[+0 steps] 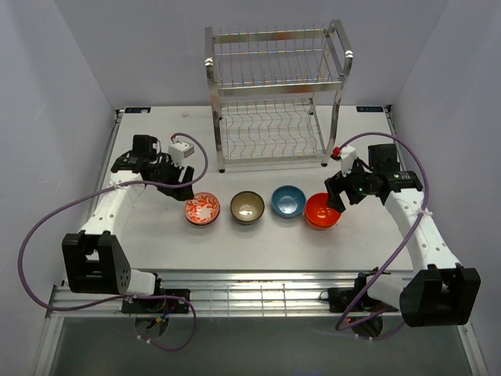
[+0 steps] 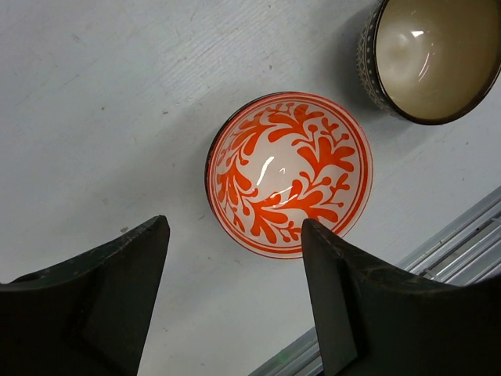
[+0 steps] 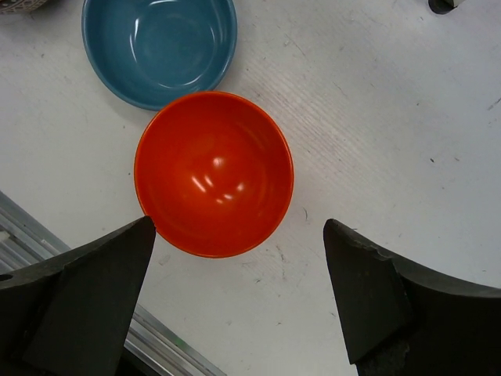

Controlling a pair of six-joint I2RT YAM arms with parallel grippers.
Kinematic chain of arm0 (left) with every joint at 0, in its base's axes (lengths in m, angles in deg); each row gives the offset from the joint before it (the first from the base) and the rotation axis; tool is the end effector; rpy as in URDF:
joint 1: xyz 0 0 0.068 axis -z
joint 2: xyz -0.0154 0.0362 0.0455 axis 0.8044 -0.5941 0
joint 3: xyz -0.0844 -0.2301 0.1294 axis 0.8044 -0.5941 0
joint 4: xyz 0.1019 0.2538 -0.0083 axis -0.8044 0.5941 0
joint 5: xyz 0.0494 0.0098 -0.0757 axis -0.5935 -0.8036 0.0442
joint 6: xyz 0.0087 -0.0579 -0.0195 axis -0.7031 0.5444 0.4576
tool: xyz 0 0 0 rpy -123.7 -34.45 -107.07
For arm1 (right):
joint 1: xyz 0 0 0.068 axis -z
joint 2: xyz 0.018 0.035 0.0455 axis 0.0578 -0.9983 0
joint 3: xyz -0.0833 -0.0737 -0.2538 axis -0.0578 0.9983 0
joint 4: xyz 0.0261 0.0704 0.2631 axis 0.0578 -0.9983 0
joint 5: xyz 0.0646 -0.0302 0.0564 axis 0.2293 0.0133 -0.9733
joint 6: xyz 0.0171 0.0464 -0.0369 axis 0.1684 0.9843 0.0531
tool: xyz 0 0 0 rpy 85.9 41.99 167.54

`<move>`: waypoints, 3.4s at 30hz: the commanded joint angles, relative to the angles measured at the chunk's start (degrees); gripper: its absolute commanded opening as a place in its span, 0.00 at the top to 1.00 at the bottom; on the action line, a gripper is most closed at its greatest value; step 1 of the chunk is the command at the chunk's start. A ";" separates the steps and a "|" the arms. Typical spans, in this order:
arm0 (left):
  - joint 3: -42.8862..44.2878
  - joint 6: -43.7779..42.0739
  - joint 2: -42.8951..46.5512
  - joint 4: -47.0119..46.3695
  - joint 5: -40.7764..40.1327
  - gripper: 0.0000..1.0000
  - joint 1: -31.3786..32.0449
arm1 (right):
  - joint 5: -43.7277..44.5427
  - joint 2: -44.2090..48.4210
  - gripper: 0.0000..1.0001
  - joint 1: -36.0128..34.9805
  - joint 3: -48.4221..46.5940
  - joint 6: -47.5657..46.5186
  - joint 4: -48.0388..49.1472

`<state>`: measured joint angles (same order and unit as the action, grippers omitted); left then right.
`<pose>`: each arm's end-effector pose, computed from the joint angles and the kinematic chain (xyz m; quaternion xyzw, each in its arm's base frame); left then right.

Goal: Load the bowls into the dish rack

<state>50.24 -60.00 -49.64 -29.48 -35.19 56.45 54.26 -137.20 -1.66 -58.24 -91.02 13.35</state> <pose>0.2829 -0.0359 0.2688 0.2693 0.9058 -0.1866 0.2686 0.2448 0.0392 0.2873 -0.3399 0.8663 0.1102 0.3491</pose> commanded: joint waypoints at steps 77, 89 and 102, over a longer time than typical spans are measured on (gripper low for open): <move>6.76 8.57 -9.79 3.34 -9.27 1.00 6.16 | -2.14 -1.02 0.06 -0.83 -5.74 4.05 1.65; 8.08 8.39 -9.08 5.10 -7.69 1.00 6.24 | -8.48 -4.71 0.05 -4.96 -9.78 9.93 4.90; 18.01 10.32 -7.32 9.32 -4.70 1.00 6.16 | -11.38 -4.36 0.05 -7.68 -8.30 16.51 10.77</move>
<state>64.34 -50.93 -60.42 -20.91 -44.06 62.42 45.69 -142.65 -8.85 -66.00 -78.74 19.18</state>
